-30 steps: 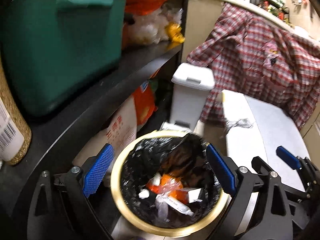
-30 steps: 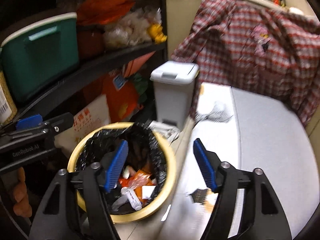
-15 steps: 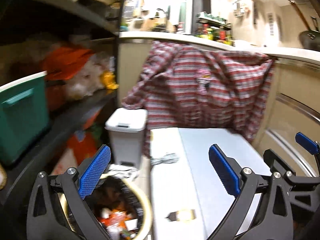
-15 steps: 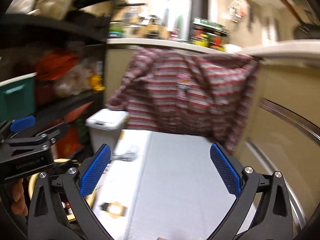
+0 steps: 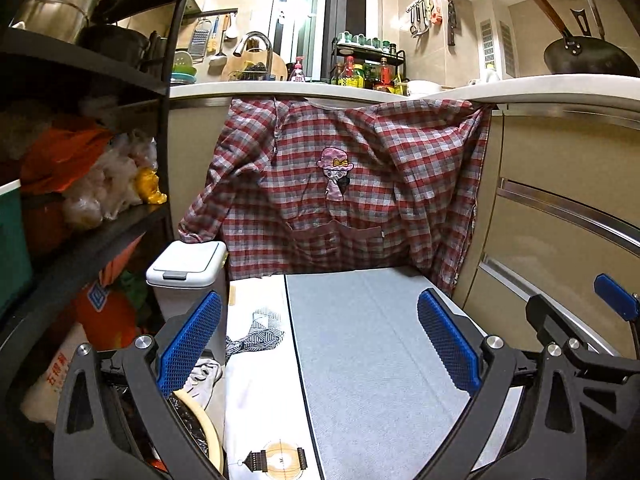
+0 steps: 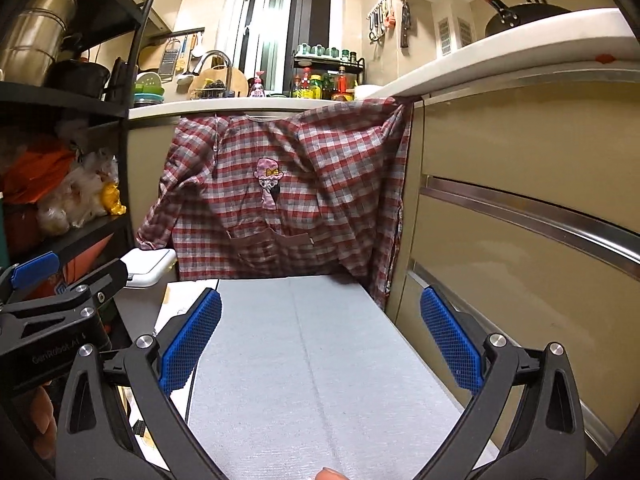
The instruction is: Collect trash
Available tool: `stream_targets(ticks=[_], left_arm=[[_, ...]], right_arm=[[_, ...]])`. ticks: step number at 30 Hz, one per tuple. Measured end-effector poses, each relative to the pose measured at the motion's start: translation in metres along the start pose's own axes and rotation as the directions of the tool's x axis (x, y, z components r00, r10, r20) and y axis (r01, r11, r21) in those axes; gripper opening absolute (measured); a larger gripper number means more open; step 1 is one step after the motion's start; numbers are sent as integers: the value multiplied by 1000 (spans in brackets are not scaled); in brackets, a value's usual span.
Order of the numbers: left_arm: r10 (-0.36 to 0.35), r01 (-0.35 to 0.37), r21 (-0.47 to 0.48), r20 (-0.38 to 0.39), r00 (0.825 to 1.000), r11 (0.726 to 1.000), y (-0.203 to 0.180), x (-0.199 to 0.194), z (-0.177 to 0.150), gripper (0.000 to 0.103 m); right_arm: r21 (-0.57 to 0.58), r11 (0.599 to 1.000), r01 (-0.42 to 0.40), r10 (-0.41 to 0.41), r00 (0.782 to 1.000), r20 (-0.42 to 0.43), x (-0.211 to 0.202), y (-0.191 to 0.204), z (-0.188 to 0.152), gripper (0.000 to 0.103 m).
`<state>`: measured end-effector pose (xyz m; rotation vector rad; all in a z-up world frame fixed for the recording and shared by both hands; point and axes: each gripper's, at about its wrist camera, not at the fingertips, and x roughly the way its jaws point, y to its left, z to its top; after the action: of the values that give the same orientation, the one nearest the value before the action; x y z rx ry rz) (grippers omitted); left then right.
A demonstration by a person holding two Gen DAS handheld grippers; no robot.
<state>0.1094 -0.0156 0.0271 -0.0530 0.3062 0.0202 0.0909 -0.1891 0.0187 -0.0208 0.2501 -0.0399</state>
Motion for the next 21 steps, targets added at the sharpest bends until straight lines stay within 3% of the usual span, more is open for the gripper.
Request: stream_targets(ticks=[11,21], left_arm=[[15,-15,-23,5,1000,1000,6,5,2,95],[21,-22,14,30,999,1000,-1,3,4,95]], right_arm=[[-19,1000,-8,8,1000,-4,3,5,-6,98],[-17,1000,-4,4,1000,-2,2,6,-5,98]])
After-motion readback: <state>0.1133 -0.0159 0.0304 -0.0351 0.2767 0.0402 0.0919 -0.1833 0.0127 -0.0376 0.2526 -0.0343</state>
